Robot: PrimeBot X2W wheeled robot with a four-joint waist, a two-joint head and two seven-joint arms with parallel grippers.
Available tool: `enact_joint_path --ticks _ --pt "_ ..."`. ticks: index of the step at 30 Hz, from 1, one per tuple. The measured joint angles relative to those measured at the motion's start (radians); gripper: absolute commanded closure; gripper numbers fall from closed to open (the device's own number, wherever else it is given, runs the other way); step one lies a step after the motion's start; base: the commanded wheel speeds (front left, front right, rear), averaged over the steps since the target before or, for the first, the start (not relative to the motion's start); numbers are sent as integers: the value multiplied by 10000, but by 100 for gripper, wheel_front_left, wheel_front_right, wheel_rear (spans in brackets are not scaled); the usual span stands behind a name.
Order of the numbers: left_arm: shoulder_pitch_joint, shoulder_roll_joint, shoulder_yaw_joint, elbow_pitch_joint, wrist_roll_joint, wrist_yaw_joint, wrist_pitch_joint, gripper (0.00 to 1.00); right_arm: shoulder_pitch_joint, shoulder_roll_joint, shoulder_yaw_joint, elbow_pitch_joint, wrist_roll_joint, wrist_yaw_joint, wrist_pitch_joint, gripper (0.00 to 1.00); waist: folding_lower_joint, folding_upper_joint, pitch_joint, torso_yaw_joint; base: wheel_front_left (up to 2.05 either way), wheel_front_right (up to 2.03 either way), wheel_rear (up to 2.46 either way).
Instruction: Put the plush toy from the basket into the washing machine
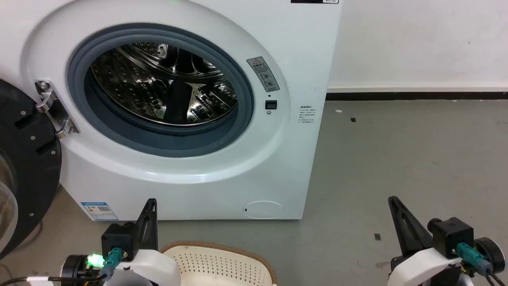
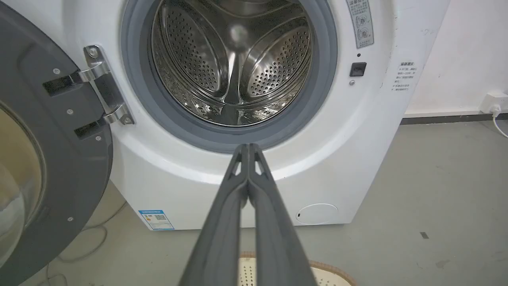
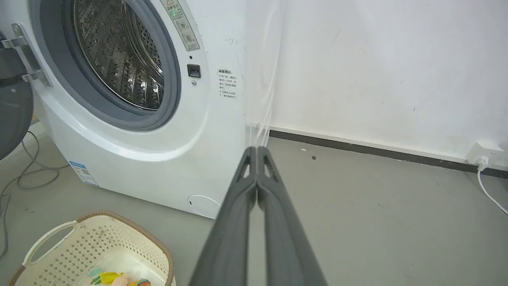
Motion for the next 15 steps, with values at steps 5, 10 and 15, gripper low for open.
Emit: enact_joint_path --ticks 5,10,15 --pt "8 0 0 8 0 12 0 0 2 0 4 -2 6 0 -2 0 0 0 0 0 0 0 0" --pt "8 0 -33 10 -10 13 -6 0 3 0 -8 -2 23 0 -8 0 -1 0 6 -1 0 0 0" --pt "9 0 -127 19 -13 25 -98 0 8 0 -46 -6 123 0 -98 0 0 0 34 -6 0 0 0"
